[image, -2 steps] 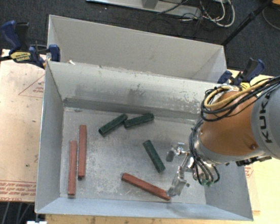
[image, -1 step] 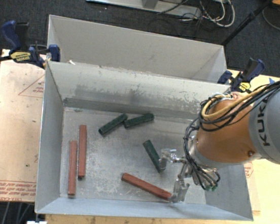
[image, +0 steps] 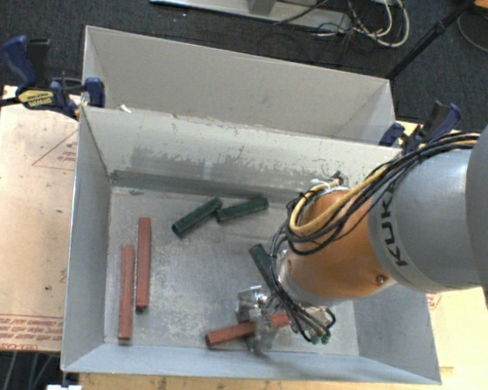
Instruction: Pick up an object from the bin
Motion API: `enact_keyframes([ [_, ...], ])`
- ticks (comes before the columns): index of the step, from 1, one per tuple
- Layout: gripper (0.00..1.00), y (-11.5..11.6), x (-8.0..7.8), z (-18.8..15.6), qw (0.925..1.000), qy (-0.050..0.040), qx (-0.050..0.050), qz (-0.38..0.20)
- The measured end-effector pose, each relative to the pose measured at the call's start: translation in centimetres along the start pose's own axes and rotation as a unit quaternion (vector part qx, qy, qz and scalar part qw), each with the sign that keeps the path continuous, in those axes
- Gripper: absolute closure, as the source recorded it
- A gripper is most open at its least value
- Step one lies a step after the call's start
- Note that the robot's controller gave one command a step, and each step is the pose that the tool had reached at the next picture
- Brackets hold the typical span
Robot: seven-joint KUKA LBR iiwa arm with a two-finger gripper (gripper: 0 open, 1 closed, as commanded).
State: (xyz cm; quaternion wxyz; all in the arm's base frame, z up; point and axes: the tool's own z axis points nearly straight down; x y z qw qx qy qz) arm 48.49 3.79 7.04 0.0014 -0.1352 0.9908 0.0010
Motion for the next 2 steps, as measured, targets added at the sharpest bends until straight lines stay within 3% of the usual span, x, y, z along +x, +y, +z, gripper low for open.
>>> enact_keyframes([
  [1,1.00,0.0,0.0,0.0,1.0000,0.0000,0.000,0.000],
  [2,1.00,-0.3,-1.6,-17.5,1.0000,-0.0030,0.001,0.000],
])
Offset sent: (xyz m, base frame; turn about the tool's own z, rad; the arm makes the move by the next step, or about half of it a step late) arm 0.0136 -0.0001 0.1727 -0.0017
